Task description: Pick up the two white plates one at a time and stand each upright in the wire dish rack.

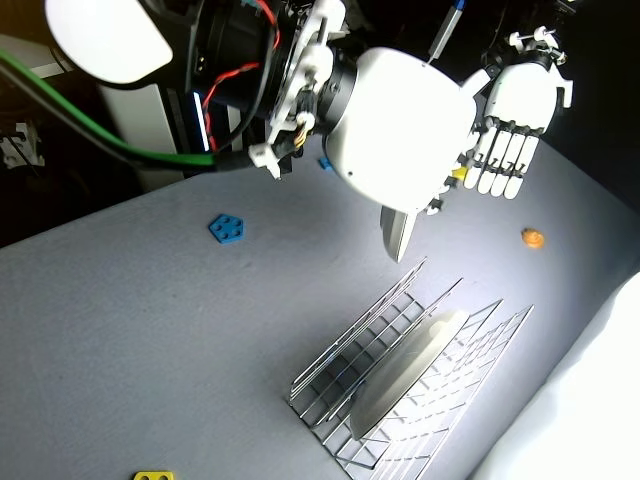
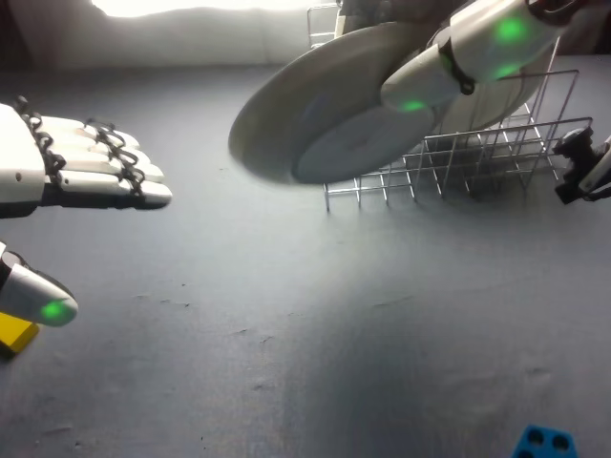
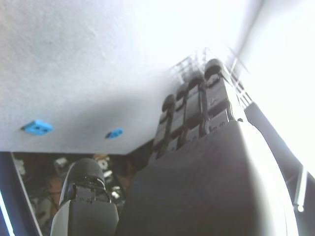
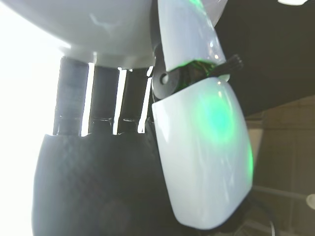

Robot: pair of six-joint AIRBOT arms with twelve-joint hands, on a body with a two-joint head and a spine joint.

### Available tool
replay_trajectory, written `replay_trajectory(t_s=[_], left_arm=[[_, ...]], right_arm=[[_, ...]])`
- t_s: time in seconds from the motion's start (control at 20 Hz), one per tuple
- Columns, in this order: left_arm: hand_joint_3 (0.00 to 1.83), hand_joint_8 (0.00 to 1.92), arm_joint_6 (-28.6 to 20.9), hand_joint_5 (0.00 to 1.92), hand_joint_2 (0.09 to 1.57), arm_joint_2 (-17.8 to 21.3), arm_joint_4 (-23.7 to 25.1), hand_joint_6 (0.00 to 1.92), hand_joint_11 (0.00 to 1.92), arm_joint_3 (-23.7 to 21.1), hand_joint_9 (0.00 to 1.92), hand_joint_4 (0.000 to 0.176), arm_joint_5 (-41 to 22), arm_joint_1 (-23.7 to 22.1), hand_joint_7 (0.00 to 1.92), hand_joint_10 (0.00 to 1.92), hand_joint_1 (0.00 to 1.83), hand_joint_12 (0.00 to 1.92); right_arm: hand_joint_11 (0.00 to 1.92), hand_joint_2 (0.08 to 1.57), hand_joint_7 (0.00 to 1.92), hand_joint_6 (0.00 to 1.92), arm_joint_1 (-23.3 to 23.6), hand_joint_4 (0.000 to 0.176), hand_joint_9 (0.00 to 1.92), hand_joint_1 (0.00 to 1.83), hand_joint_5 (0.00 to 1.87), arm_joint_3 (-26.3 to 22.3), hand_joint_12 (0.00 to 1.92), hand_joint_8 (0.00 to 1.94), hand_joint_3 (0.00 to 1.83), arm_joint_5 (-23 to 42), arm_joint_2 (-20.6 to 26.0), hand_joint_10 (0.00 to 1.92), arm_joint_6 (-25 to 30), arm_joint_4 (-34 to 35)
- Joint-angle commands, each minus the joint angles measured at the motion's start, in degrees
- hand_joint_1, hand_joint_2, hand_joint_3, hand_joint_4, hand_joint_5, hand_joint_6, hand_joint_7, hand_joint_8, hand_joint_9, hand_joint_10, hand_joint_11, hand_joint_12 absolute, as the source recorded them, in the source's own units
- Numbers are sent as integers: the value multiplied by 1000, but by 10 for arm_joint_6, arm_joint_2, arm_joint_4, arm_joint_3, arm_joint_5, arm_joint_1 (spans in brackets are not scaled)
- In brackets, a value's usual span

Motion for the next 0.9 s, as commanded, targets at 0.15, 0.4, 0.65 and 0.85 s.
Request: replay_trajectory(t_s=[0.15, 0.4, 0.65, 0.85], left_arm=[[0, 0, -2, 0, 1091, 3, -37, 0, 0, 6, 0, 0, -9, -8, 0, 0, 0, 0], [3, 0, -2, 0, 1102, 3, -37, 0, 0, 3, 0, 0, -7, -8, 0, 0, 0, 0], [0, 0, -2, 0, 1095, 3, -37, 0, 0, 4, 0, 0, -7, -8, 0, 0, 0, 0], [0, 0, -2, 0, 1092, 3, -37, 0, 0, 2, 0, 0, -7, -8, 0, 0, 0, 0]], right_arm=[[873, 1050, 1125, 888, 5, 0, 1137, 1500, 978, 15, 1438, 683, 1, 123, 6, 684, 48, 13], [876, 1047, 1158, 880, 1, 0, 1107, 1500, 1007, 34, 1426, 639, 0, 142, 7, 689, 75, 20], [843, 1064, 1120, 938, -9, 0, 1061, 1497, 969, 44, 1465, 712, 0, 139, 7, 757, 69, 41], [866, 1058, 1129, 944, -31, 0, 1072, 1498, 974, 46, 1434, 693, 0, 158, 7, 728, 66, 59]])
